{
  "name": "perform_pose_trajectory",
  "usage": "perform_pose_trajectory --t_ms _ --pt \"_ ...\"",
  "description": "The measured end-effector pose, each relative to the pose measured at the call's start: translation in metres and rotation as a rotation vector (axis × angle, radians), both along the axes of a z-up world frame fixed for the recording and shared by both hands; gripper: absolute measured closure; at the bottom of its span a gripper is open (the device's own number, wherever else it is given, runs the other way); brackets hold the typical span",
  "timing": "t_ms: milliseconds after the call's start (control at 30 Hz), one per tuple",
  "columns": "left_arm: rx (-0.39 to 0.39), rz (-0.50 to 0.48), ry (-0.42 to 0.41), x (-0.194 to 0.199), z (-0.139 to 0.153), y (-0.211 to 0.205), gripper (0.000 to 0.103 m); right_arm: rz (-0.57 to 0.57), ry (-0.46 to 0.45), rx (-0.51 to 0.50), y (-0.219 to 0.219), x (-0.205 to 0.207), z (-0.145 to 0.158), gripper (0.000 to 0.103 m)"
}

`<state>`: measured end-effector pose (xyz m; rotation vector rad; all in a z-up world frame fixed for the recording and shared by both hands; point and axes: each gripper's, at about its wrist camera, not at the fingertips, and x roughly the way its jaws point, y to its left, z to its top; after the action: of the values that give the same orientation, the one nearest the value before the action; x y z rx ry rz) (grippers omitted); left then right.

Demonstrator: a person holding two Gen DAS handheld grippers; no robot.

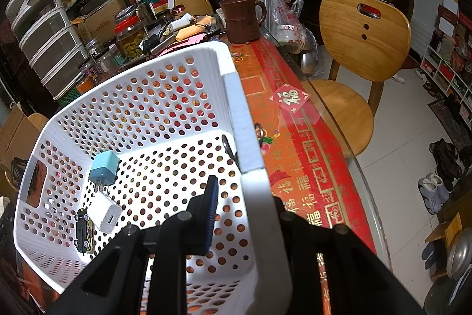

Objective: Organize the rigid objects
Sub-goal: 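Carry the white charger into the basket and release it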

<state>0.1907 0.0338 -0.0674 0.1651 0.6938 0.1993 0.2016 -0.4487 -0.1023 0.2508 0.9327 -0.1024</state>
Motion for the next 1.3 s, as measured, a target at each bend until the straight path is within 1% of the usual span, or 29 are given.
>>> perform_pose_trajectory --t_ms 300,667,833,1033,1300 --pt "-0.001 -0.026 -0.026 -0.002 0.021 -0.019 0.040 0.000 0.000 0.000 0.000 0.000 0.000 0.080" --pt "0.037 -0.085 -0.076 -0.003 0.054 -0.061 0.040 -0.001 0.000 0.001 0.000 0.000 0.000 0.080" --pt "0.033 -0.111 -0.082 0.000 0.065 -0.076 0.040 0.001 -0.002 0.005 0.000 0.000 0.000 0.080" --pt "0.023 -0.152 -0.076 0.005 0.069 -0.099 0.040 0.002 -0.003 0.005 0.001 0.000 0.000 0.080" --pt "-0.004 -0.204 -0.051 0.018 0.067 -0.127 0.040 0.001 -0.003 0.005 0.001 0.000 0.000 0.080"
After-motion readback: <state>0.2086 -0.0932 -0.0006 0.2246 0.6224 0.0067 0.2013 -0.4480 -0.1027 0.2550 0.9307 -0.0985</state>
